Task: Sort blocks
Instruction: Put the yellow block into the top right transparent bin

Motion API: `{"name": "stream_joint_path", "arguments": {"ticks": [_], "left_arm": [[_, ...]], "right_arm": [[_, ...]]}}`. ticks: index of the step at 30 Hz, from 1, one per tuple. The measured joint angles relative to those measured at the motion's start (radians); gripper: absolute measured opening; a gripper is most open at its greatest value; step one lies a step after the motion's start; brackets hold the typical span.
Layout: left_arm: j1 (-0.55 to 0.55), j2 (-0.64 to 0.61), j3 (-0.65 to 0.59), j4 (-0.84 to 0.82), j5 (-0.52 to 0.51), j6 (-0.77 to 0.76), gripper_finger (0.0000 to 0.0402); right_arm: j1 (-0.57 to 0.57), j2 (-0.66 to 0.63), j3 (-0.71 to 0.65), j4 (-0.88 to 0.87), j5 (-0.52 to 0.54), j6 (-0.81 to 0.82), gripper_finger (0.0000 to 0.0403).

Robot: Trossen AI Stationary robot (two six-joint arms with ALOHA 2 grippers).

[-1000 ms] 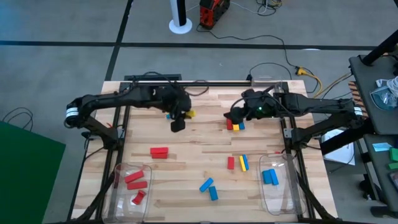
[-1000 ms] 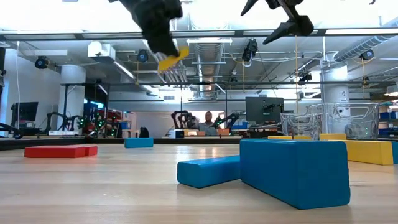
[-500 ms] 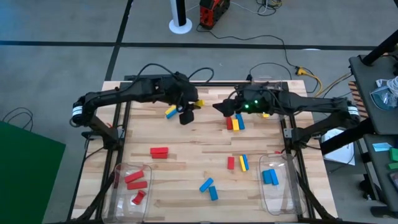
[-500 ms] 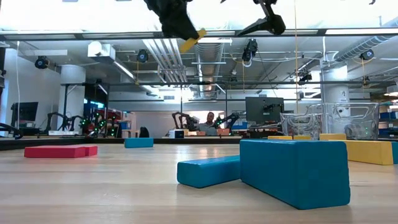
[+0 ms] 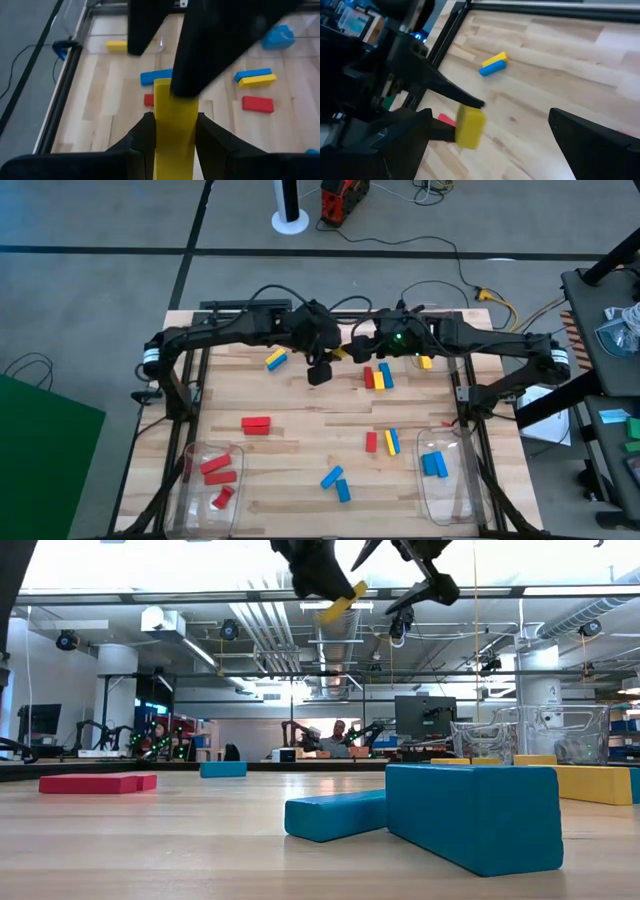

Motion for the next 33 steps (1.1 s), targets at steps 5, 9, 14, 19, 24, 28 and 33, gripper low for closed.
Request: {"name": "stream_joint_path", "arguments": {"ticks": [5,9,14,19,24,28,33], "left_arm": [[-0.006,0.043,0.053,-0.009,0.0,0.003,0.0088],[-0.008,0.056,0.072,-0.019,0.0,0.006,0.0088],[-0.01,0.056,0.073,-0.029,0.0,0.006,0.0088],[-0.009,0.051,0.073,-0.027,-0.011,0.007,0.0088],[-0.01,0.051,0.073,-0.025,-0.012,0.007,0.0088],[-0.009,0.051,0.076,-0.024,-0.012,0.007,0.0088],[-0.009,0.051,0.09,-0.024,-0.016,0.023,0.0089]], "right_arm": [[0.001,0.017,0.003,0.0,-0.042,0.001,0.0391],[0.001,0.021,0.003,-0.006,-0.045,0.009,0.0381],[0.001,0.02,0.002,-0.016,-0.045,0.001,0.0336],[0.001,0.019,0.002,-0.015,-0.045,-0.003,0.027],[0.001,0.024,0.002,-0.012,-0.045,-0.007,0.0207],[0.001,0.025,0.003,-0.011,-0.048,-0.011,0.0163],[0.002,0.025,0.005,0.0,-0.049,-0.01,0.0106]]}}
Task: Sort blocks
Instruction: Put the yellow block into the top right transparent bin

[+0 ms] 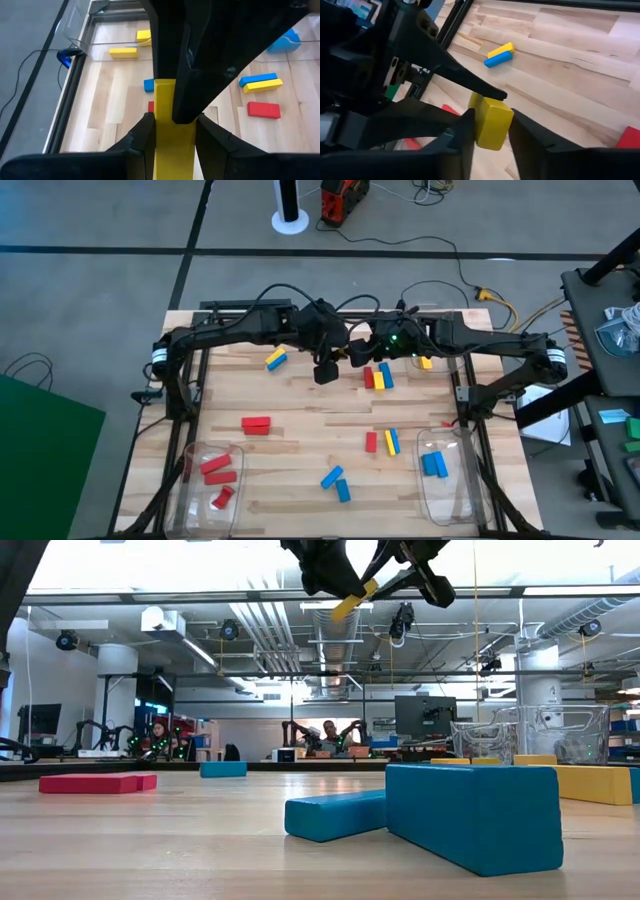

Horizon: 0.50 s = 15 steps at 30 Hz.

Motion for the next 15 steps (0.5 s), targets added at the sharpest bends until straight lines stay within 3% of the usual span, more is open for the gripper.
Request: {"name": "stream_joint_path", "arguments": {"ticks": [5,11,15], "left_arm": [[0.0,0.0,0.005,0.0,-0.015,0.002,0.0107],[-0.001,-0.003,0.005,-0.02,-0.017,-0.003,0.0146],[0.001,-0.003,0.008,-0.078,-0.029,-0.005,0.0159]], "right_arm": [[0.0,-0.001,0.001,0.005,0.0,0.006,0.0051],[-0.011,-0.001,0.016,-0.041,0.0,-0.004,0.0051],[-0.049,-0.008,0.055,-0.192,0.006,-0.023,0.0054]]}}
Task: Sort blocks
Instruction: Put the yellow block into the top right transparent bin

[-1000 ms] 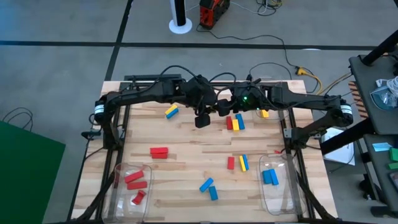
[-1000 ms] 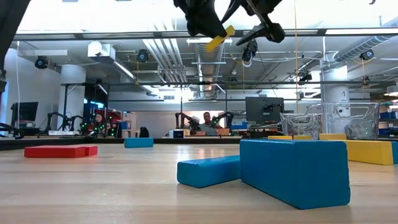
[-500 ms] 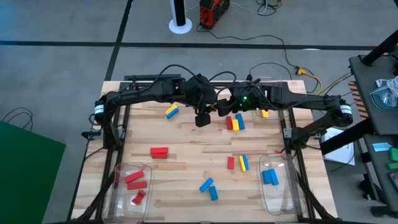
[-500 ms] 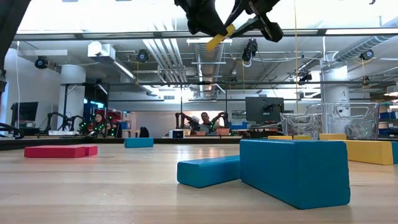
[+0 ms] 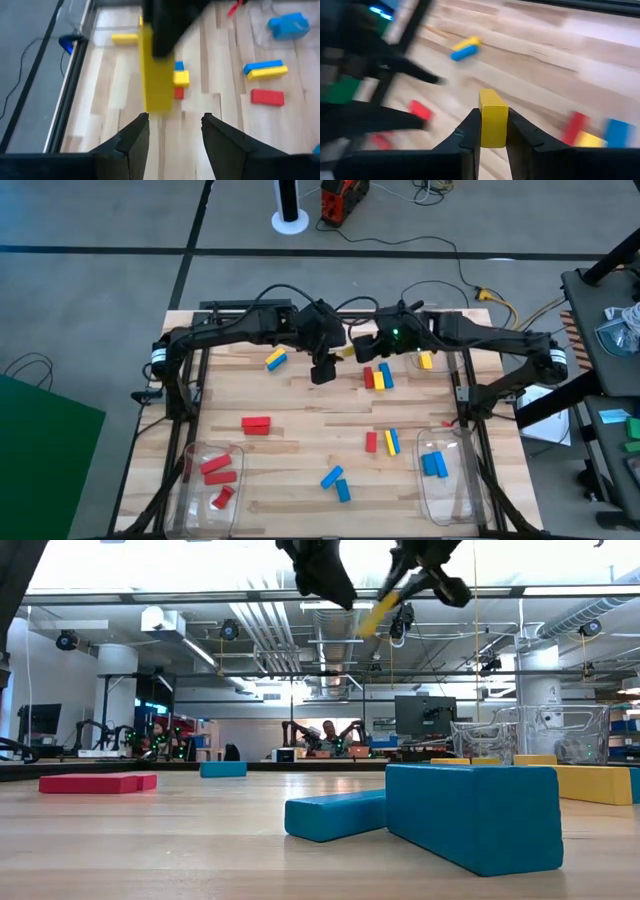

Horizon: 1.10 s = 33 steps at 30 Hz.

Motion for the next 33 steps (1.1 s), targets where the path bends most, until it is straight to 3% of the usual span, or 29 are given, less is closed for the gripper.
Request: {"name": "stream_joint_path", "arguments": {"ticks": [8,14,23,33], "left_arm": [[0.001,0.0,0.001,-0.066,-0.001,-0.01,0.0162],[0.0,0.0,0.001,-0.079,-0.002,-0.012,0.0162],[-0.001,0.0,0.001,-0.114,-0.002,-0.014,0.0162],[0.0,0.0,0.001,-0.139,-0.002,-0.03,0.0162]], "right_arm": [[-0.158,-0.001,0.065,-0.399,0.083,-0.066,0.0056],[-0.33,-0.001,0.067,-0.556,0.115,-0.137,0.0057],[-0.547,0.0,0.041,-0.569,0.142,-0.267,0.0057],[-0.638,0.001,-0.138,-0.428,0.174,-0.339,0.0059]]}}
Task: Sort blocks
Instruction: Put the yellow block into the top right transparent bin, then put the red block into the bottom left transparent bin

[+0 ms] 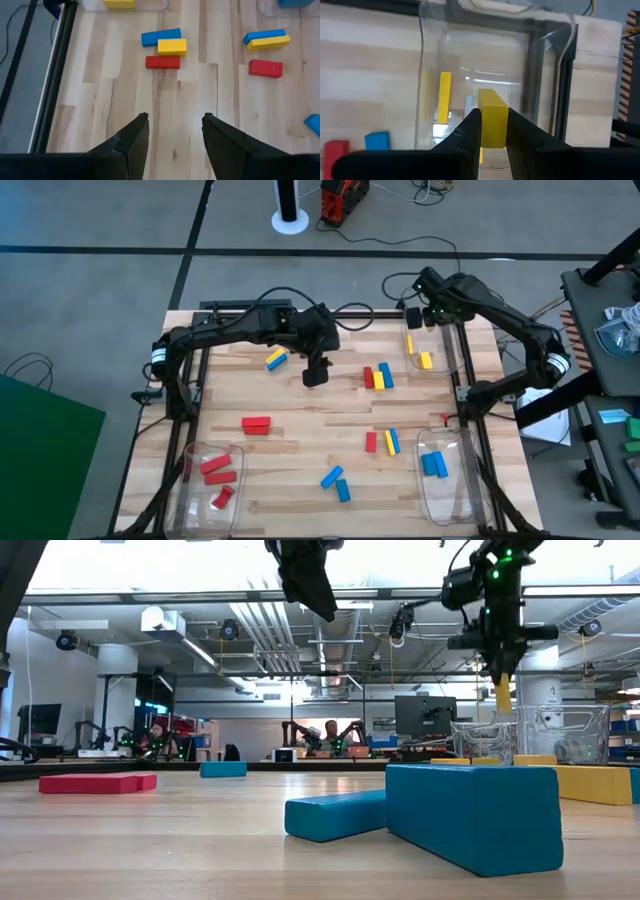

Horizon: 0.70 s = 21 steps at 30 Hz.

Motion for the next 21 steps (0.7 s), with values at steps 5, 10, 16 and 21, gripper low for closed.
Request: {"name": "stream_joint_path", "arguments": {"ticks": [5,10,16,21], "left_arm": [[0.0,0.0,-0.002,-0.029,0.0,-0.015,0.0162],[0.0,0.0,-0.002,-0.034,0.0,-0.027,0.0162],[0.0,0.0,-0.002,-0.034,0.0,-0.027,0.0162],[0.0,0.0,-0.003,-0.003,0.0,-0.027,0.0162]], "right_arm": [[0.0,0.0,-0.077,0.046,-0.001,0.002,0.0071],[0.0,0.0,-0.122,0.06,-0.001,0.004,0.0089],[0.0,-0.001,-0.132,0.068,-0.002,0.005,0.0101],[0.005,-0.017,-0.106,0.067,-0.018,0.004,0.0099]]}}
